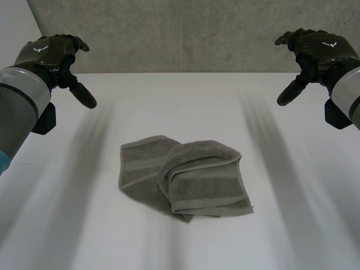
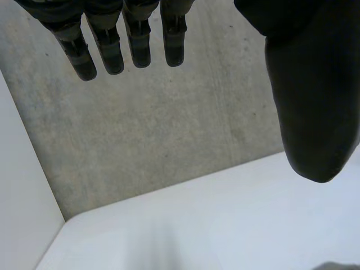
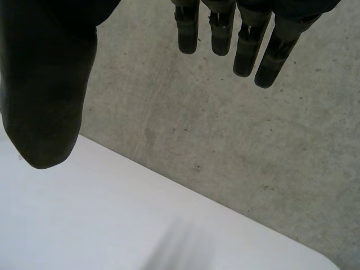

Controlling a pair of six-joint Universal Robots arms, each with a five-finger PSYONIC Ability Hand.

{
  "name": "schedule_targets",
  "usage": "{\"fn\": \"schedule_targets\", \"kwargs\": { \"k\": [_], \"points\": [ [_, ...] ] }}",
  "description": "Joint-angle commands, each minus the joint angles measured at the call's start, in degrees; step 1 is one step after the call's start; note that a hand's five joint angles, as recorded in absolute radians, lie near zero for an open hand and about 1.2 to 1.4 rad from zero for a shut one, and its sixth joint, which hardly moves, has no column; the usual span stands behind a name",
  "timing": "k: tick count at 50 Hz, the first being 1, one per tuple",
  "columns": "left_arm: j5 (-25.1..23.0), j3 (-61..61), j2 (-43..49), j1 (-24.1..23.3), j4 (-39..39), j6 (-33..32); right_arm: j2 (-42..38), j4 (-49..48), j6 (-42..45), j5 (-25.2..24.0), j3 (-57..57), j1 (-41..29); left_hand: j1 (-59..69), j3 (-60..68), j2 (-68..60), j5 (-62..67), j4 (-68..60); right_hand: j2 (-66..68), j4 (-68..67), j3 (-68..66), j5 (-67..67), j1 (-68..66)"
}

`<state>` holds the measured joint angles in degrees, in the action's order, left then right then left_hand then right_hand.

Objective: Fold the towel.

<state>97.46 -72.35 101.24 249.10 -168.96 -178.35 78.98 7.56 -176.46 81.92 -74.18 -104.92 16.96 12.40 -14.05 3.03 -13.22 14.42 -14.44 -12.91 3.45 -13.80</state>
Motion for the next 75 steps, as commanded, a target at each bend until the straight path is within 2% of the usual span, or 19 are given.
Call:
{"fn": "schedule_targets", "kwargs": {
  "k": [1, 20, 29, 31, 34, 36, 43, 47, 56, 59, 61, 62, 63, 64, 65, 66, 67, 69, 75],
  "points": [
    [-0.07, -0.33, -0.08, -0.29, -0.23, 0.02, -0.06, 0.0, -0.81, -0.18, 0.0, 0.07, -6.24, -2.4, 3.33, -2.31, 3.22, -4.42, 4.44, 2.91, -3.45, 3.8],
    [-0.07, -0.59, -0.87, -0.64, -0.41, 0.11, 0.38, 0.0, -0.37, 0.0, 0.0, -0.2, -6.07, -2.4, 3.17, -2.14, 3.22, -4.42, 4.44, 2.91, -3.45, 3.8],
    [-2.45, -3.06, -0.78, -1.69, -2.87, 0.2, 0.56, 0.53, 1.74, -2.99, 0.18, -0.9, -5.56, -2.4, 2.66, -1.63, 3.22, -4.42, 4.44, 2.91, -3.45, 3.8],
    [-3.24, -4.2, -0.69, -2.22, -4.01, 0.2, 0.38, 3.24, 6.46, -7.45, -0.26, -0.99, -5.06, -2.4, 2.16, -1.13, 3.22, -4.42, 4.44, 2.91, -3.45, 3.8],
    [-3.94, -6.4, -0.34, -3.8, -6.12, 0.02, 0.12, 5.19, 9.74, -9.49, -0.61, -1.16, -4.39, -2.4, 1.48, -0.46, 3.22, -4.42, 4.44, 2.91, -3.45, 3.8],
    [-3.94, -7.97, 0.36, -5.64, -7.78, 0.02, -0.93, 8.43, 16.12, -11.68, -1.49, -2.38, -3.89, -2.4, 0.98, 0.04, 3.22, -4.42, 4.44, 2.91, -3.45, 3.8],
    [-3.59, -9.82, 6.58, -11.25, -8.58, 0.11, -6.12, 9.23, 23.45, -11.78, -3.16, -7.93, -2.87, -2.4, -0.03, 1.06, 3.22, -4.42, 4.44, 2.91, -3.45, 3.8],
    [-3.33, -10.87, 11.51, -15.13, -9.19, 0.46, -9.01, 4.86, 24.06, -12.04, -5.17, -9.42, -3.04, -2.4, 0.14, 0.89, 3.22, -4.42, 4.44, 2.91, -3.45, 3.8],
    [1.51, -13.78, 17.68, -17.16, -14.91, 1.52, -16.76, -7.2, 23.8, -11.52, -9.23, -12.41, -3.55, -2.4, 0.64, 0.38, 3.22, -0.64, 4.44, 2.91, 0.33, 0.02],
    [2.65, -13.87, 19.61, -18.13, -16.49, 2.66, -19.31, -11.16, 23.45, -9.67, -10.1, -12.76, -3.88, -2.4, 0.98, 0.05, 3.22, 4.92, 4.44, 2.91, 5.88, -5.53],
    [2.83, -13.6, 21.01, -18.83, -16.75, 4.06, -20.53, -13.44, 23.01, -6.87, -10.54, -13.64, -2.88, -2.4, -0.02, 1.05, 3.22, 24.79, 4.44, 2.91, 25.76, -25.41],
    [2.83, -13.6, 21.02, -18.83, -16.75, 4.07, -20.54, -13.44, 23.01, -6.86, -10.54, -13.64, -2.87, -2.4, -0.03, 1.06, 3.22, 24.93, 4.44, 2.91, 25.9, -25.55],
    [2.91, -13.25, 21.45, -19.0, -16.75, 4.68, -20.54, -14.05, 22.92, -6.16, -10.54, -14.08, 1.29, -2.4, -4.19, 5.22, 3.22, 38.25, 4.44, 2.91, 39.22, -38.87],
    [2.83, -13.08, 21.54, -19.01, -16.84, 5.12, -20.54, -14.32, 22.83, -5.81, -10.46, -14.34, 15.49, -2.4, -18.39, 19.42, 3.22, 52.71, 4.44, 2.91, 53.68, -53.33],
    [2.83, -13.07, 21.54, -19.01, -16.84, 5.12, -20.54, -14.32, 22.83, -5.8, -10.46, -14.35, 15.63, -2.4, -18.53, 19.56, 3.22, 52.85, 4.44, 2.91, 53.82, -53.47],
    [2.83, -12.9, 21.19, -19.01, -17.1, 5.64, -20.19, -14.32, 22.83, -5.46, -10.19, -14.43, 38.45, -2.4, -41.35, 42.38, 3.22, 64.85, 4.44, 2.91, 65.81, -65.46],
    [2.83, -12.64, 20.84, -18.92, -17.54, 6.17, -19.66, -14.24, 22.83, -5.28, -9.67, -14.26, 55.83, -2.4, -58.73, 59.76, 3.22, 65.57, 4.44, 2.91, 66.54, -66.19],
    [2.57, -12.2, 20.4, -18.57, -17.89, 6.78, -18.26, -14.32, 22.83, -5.19, -9.49, -14.0, 62.97, -2.4, -65.88, 66.9, 3.22, 65.58, 4.44, 2.91, 66.55, -66.2],
    [2.04, -9.92, 14.97, -17.08, -18.07, 7.32, -8.78, -14.76, 17.85, -5.19, -7.57, -12.86, 63.04, -2.4, -65.95, 66.97, 3.22, 65.58, 4.44, 2.91, 66.55, -66.2]
  ]
}}
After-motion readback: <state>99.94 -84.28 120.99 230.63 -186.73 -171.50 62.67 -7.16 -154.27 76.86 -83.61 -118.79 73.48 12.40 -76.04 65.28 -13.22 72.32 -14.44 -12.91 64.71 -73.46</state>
